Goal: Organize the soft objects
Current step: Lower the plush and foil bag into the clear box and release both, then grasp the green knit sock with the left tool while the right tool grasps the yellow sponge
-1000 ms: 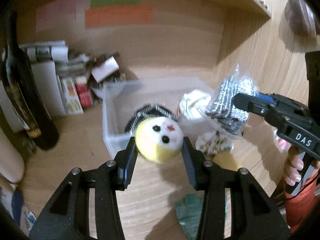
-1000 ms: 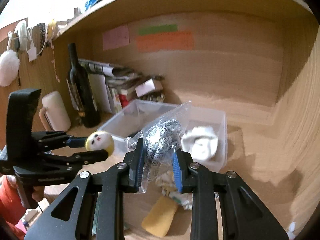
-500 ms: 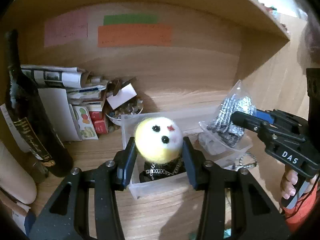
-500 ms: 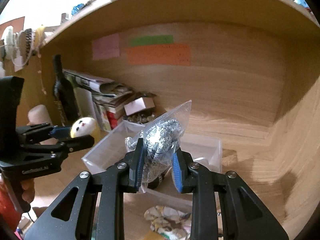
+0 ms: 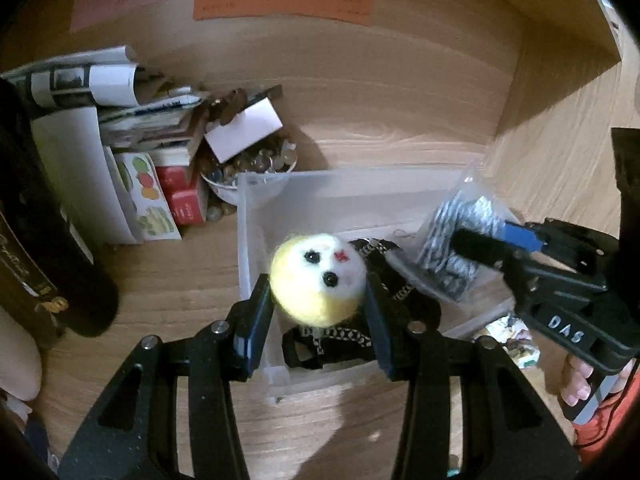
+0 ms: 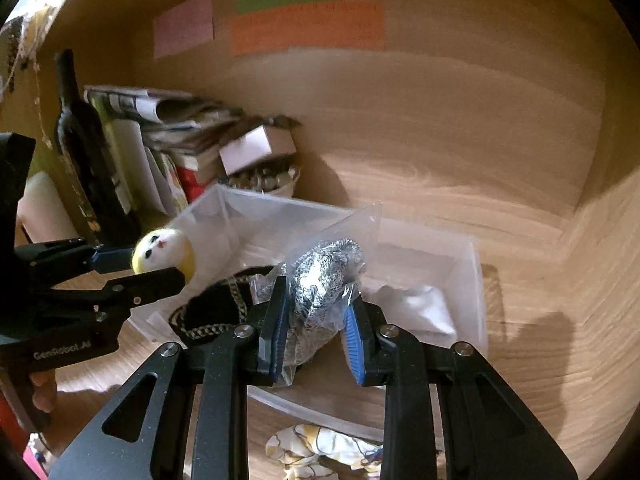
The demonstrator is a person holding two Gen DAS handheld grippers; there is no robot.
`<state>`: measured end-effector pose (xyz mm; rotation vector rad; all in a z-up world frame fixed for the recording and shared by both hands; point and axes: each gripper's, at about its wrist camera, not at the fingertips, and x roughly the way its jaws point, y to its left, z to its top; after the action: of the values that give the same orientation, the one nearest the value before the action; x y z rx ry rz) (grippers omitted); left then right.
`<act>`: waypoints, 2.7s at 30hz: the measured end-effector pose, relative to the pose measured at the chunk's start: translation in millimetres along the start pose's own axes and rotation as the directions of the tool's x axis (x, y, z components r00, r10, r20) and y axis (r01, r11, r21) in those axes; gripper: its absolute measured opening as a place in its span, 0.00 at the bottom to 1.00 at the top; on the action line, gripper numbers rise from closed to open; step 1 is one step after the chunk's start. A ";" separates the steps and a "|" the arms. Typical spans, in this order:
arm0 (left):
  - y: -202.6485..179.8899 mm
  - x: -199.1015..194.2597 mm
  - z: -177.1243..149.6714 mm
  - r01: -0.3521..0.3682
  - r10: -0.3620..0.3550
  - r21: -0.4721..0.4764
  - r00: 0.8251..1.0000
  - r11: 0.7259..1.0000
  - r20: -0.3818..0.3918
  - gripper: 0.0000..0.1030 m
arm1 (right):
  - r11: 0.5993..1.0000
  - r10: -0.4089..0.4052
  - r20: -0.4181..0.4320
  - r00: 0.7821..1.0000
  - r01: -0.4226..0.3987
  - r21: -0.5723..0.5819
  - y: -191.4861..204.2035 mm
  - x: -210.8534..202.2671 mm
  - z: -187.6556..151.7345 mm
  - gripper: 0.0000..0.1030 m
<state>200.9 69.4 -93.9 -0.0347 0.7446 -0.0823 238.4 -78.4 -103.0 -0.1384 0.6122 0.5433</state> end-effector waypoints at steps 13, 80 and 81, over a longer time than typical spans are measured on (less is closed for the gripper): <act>-5.8 -2.6 3.3 -0.001 0.001 0.008 1.000 1.000 0.007 0.62 | 0.999 -0.016 -0.070 0.997 0.013 -0.046 8.7 11.4 -7.8 0.30; -67.2 -67.6 -133.4 0.125 -0.124 0.044 0.992 0.991 -0.033 0.33 | 0.994 0.016 0.039 0.999 -0.020 0.105 11.8 -116.0 -119.9 0.32; -66.0 -69.8 -130.0 0.122 -0.121 0.045 0.992 0.992 -0.020 0.33 | 0.994 0.014 0.044 0.999 -0.019 0.104 10.6 -115.9 -117.6 0.32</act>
<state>57.5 9.4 -138.3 -0.0357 0.7574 -0.2163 93.7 -153.7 -131.2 -0.0223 0.5986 0.5277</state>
